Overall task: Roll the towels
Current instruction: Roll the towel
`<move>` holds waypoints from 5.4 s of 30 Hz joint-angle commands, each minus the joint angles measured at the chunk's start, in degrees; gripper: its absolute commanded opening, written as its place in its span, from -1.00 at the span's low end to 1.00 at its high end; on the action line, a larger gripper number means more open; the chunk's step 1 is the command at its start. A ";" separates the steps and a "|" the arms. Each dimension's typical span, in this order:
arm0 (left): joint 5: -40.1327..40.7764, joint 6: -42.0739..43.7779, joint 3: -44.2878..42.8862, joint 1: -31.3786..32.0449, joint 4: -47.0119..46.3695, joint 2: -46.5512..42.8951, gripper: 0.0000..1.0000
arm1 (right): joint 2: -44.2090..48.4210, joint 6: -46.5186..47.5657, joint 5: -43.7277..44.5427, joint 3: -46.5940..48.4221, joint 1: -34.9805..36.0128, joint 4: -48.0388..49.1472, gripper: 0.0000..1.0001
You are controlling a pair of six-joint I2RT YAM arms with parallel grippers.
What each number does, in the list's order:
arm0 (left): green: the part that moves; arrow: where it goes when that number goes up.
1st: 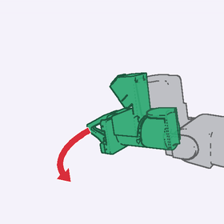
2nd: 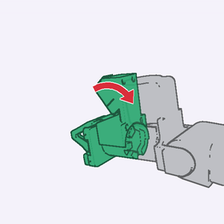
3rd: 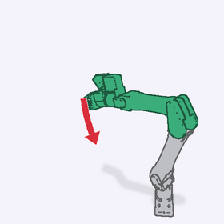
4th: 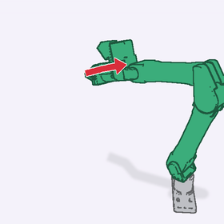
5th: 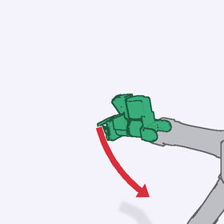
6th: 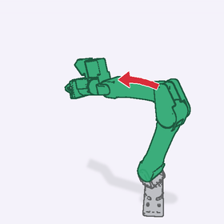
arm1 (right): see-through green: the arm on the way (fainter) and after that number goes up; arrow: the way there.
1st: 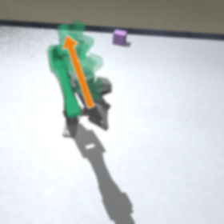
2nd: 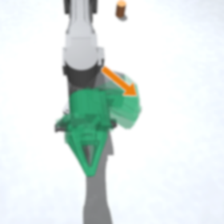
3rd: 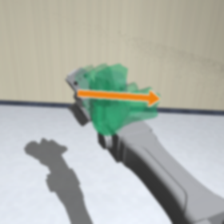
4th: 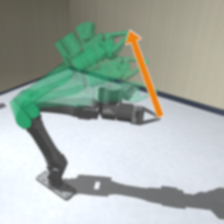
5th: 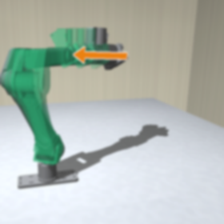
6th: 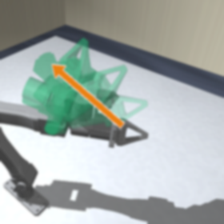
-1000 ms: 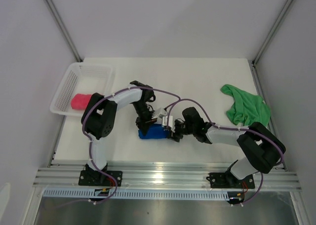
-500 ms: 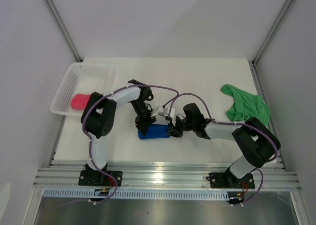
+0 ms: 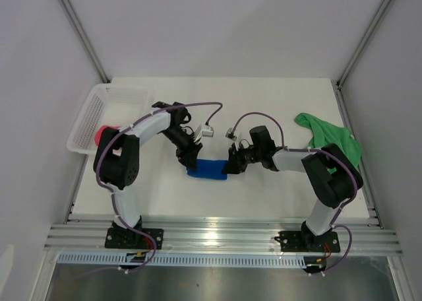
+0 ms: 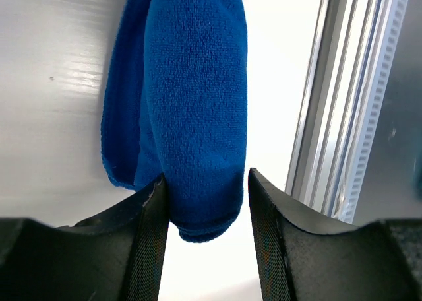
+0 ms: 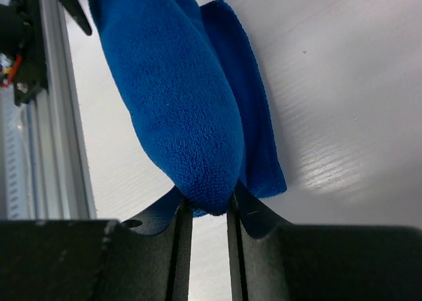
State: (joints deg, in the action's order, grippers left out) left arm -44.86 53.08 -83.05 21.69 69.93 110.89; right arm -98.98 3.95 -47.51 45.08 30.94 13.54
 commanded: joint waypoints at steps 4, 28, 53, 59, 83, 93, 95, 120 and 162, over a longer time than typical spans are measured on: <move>-6.03 -12.56 4.64 -1.21 -11.66 -5.96 0.04 | -5.78 -9.57 -0.92 5.54 -1.76 -4.39 -1.00; 9.51 -30.58 1.05 -2.09 -12.54 5.38 -0.99 | -2.37 -9.66 4.52 7.21 -3.60 -7.29 -0.08; 9.97 -28.03 -4.75 -2.09 -7.44 9.60 -0.95 | 23.31 19.56 19.32 24.00 -10.81 -26.19 0.05; 10.06 -29.96 -5.81 -2.09 -6.65 11.36 -0.90 | 24.10 2.41 20.62 7.25 3.82 -1.16 -1.00; 14.45 -29.09 -6.25 -2.01 -10.34 7.50 -0.30 | -6.40 -12.12 27.47 3.87 10.37 13.71 -1.00; 22.09 -29.17 -5.28 -2.01 -14.56 -2.42 0.99 | -7.02 -11.42 30.54 3.70 10.72 13.18 -1.00; 24.02 -29.96 -5.20 -2.01 -15.87 -5.49 0.99 | -6.84 -10.89 31.59 3.70 11.16 13.09 -1.00; 38.89 -11.58 -17.01 12.65 -24.86 -36.97 0.73 | -4.38 -10.62 40.04 2.91 13.80 18.10 -1.00; 31.43 -13.70 34.52 19.63 -49.72 -33.07 0.99 | -3.94 -15.81 37.22 0.98 11.60 20.30 -1.00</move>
State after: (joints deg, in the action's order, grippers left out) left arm -3.92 41.98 -48.47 44.93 16.10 85.01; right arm -104.33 -10.57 -9.54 46.09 43.22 32.80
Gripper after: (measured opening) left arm 0.994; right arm 0.002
